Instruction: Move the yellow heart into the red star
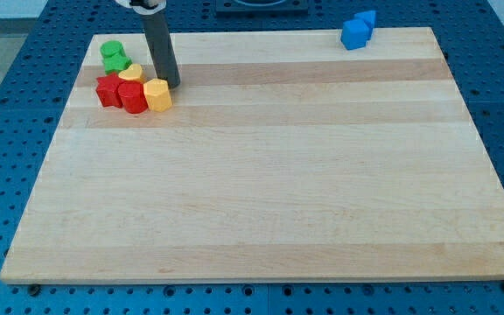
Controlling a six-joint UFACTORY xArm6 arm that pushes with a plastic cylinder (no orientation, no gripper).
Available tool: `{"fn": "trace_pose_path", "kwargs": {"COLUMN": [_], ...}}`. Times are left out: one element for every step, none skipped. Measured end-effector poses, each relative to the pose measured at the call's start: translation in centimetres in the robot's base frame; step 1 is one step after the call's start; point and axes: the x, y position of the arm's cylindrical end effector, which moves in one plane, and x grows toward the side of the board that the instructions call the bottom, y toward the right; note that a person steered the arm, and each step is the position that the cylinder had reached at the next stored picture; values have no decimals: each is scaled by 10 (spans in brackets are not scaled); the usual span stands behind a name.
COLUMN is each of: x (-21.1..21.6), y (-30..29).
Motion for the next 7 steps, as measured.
{"fn": "trace_pose_path", "kwargs": {"x": [9,19,19,19,-5,-19,-19], "y": [38,112,191,232,263,275,275]}}
